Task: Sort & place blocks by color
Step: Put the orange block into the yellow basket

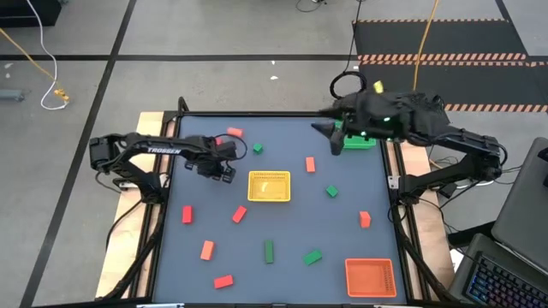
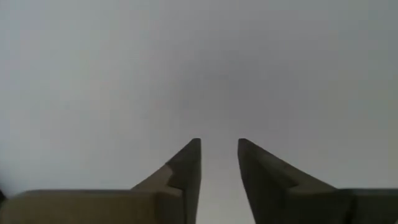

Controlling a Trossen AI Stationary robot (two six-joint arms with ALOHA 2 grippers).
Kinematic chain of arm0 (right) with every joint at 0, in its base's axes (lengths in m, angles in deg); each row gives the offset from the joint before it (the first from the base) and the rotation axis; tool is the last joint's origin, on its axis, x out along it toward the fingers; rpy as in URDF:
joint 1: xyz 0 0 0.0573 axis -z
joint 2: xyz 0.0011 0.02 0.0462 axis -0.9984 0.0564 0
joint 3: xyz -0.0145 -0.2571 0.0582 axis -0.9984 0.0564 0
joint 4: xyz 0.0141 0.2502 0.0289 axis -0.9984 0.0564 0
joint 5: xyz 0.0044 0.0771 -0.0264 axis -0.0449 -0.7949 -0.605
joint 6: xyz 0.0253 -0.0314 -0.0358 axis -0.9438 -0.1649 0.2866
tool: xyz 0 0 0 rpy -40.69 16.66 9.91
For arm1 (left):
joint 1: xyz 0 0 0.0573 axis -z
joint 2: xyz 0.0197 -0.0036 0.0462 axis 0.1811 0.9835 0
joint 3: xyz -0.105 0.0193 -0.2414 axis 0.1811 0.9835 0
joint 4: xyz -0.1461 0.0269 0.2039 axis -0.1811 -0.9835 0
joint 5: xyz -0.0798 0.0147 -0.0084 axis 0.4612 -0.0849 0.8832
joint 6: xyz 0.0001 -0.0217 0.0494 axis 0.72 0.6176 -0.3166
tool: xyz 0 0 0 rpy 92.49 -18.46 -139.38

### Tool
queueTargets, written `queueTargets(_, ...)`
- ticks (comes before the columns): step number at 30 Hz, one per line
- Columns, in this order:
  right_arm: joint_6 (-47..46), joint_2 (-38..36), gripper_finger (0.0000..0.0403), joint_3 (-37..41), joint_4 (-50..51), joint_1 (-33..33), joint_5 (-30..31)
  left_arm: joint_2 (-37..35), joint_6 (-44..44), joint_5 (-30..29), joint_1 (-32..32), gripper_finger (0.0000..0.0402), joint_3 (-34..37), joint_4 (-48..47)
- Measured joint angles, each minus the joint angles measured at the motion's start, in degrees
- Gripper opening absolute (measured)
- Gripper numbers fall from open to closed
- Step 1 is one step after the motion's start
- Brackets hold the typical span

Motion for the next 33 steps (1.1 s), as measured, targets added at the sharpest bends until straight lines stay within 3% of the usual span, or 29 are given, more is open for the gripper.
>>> queueTargets(5,-4.99,5.65,0.0228,2.32,1.73,-0.06,-4.91,-0.52,-11.92,-3.09,-0.32,0.0148,-9.3,-0.48)
queueTargets(8,-6.85,8.63,0.0228,2.34,0.02,-0.05,-5.61,-0.5,-24.57,-10.62,-0.9,0.0158,-17.13,-1.18)
queueTargets(12,-8.07,10.3,0.0228,2.34,-5.65,-0.01,-9.69,0.2,-49.51,-23.57,-1.48,0.0167,-24.87,4.02)
queueTargets(14,-8.67,10.37,0.0228,2.34,-7.41,-0.07,-10.84,1.86,-57.15,-25.74,-3.44,0.017,-27.79,3.8)
queueTargets(19,-10.5,8.26,0.0228,2.34,-7.61,0.0,-9.49,11.53,-60.93,-20.67,-12.72,0.0171,-34.04,-7.09)
queueTargets(23,-12.34,6.53,0.0228,2.34,-7.41,0.0,-7.24,19.31,-63.13,-20.11,-17.6,0.0171,-37.59,-12.09)
queueTargets(33,-17.05,4.66,0.0228,2.32,-7.19,-0.02,-4.33,22.86,-81.48,-14.27,-16.02,0.018,-41.22,-5.46)
